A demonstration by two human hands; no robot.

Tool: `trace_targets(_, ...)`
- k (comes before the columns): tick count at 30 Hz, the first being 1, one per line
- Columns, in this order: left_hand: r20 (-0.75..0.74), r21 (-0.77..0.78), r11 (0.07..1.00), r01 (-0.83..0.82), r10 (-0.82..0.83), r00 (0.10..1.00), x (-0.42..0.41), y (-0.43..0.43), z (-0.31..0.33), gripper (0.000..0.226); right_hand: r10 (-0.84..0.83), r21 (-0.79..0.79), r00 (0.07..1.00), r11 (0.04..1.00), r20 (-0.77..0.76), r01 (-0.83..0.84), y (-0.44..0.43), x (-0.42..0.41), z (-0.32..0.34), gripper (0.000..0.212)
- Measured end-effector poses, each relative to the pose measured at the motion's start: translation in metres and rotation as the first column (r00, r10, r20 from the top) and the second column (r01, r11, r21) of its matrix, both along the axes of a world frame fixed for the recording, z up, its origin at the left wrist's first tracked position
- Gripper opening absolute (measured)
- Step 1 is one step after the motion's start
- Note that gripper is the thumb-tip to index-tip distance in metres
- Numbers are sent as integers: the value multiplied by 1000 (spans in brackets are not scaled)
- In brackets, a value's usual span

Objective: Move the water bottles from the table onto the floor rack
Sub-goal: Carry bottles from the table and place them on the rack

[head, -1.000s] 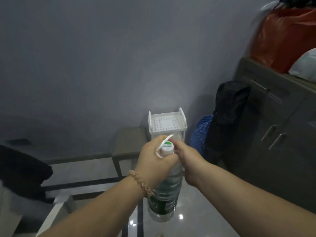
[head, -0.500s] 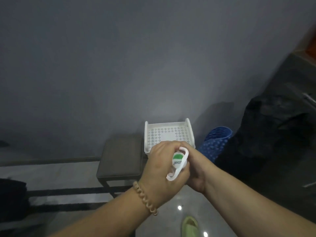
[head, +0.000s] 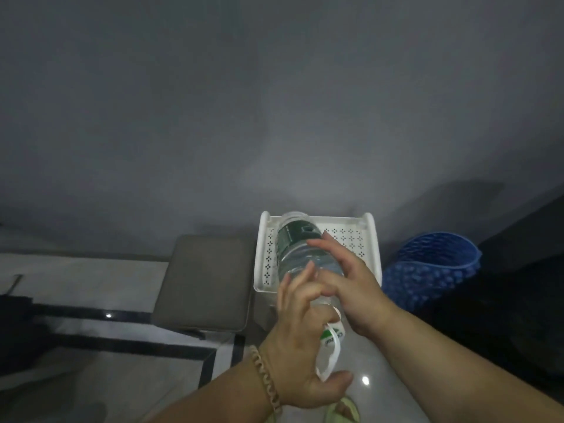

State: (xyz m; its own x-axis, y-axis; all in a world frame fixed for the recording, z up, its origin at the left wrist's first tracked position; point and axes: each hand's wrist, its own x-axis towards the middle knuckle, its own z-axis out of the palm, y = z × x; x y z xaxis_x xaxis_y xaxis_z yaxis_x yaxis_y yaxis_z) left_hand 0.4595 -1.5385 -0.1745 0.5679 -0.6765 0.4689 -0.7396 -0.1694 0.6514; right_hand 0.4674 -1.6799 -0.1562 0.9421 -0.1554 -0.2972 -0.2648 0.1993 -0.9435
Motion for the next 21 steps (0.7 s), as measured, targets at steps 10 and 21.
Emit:
trace_targets(10,-242,-20,999,40,-43,969,15,14,-49,67,-107,-137,994,985,-14,104,17,9,-66,48)
trace_targets(21,-700,432,894,-123,418,580,30,10,-41,111,145,-397,988,904,-58,-156,37,15,-74,69)
